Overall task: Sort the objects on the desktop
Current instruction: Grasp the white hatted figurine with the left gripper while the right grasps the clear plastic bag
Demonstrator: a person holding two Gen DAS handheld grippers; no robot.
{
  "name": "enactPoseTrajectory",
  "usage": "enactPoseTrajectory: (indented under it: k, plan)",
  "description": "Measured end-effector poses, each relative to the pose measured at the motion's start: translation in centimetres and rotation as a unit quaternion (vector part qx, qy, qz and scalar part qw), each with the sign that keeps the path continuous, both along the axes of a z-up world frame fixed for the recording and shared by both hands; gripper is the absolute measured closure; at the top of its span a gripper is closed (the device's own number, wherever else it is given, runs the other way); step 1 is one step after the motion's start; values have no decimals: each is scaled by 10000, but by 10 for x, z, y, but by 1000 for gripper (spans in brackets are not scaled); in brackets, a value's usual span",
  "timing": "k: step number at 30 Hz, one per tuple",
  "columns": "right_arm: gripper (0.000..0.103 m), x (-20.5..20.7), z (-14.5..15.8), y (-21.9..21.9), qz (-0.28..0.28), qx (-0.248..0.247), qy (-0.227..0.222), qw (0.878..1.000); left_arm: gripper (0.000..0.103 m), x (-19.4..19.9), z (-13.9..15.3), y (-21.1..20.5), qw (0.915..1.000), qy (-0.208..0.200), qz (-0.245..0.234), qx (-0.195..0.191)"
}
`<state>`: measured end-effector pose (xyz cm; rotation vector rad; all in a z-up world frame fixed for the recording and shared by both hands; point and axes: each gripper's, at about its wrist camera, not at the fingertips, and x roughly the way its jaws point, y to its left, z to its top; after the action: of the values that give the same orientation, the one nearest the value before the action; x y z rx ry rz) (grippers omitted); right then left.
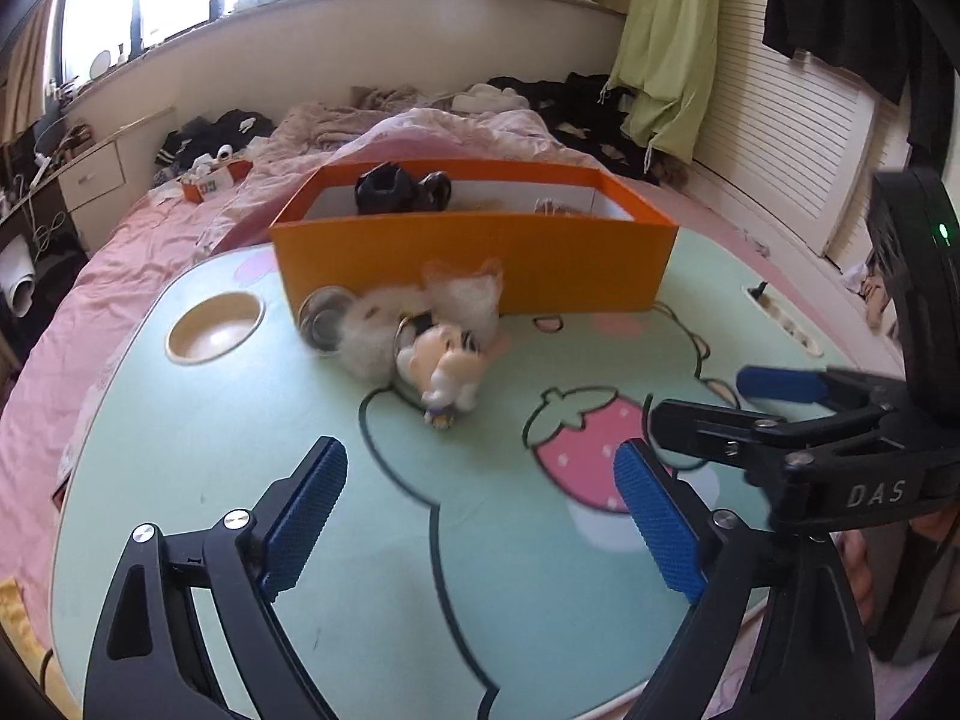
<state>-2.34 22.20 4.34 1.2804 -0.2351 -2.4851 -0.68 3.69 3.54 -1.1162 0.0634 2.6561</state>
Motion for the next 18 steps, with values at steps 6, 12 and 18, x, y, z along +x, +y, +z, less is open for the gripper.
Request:
enactPoseTrajectory:
  k: [6,12,18]
  plan:
    - [11,8,5,49,-780,-1085,165,9909,35,-47,2,-4,9979,-412,412,268]
    - [11,7,10,46,-721,-1115,191,9910,65,-72,-17,-5,9923,-975,659,388]
    - [11,10,12,39,-576,-1033,203,9928,65,-27,-3,-31,9945,-590,592,623]
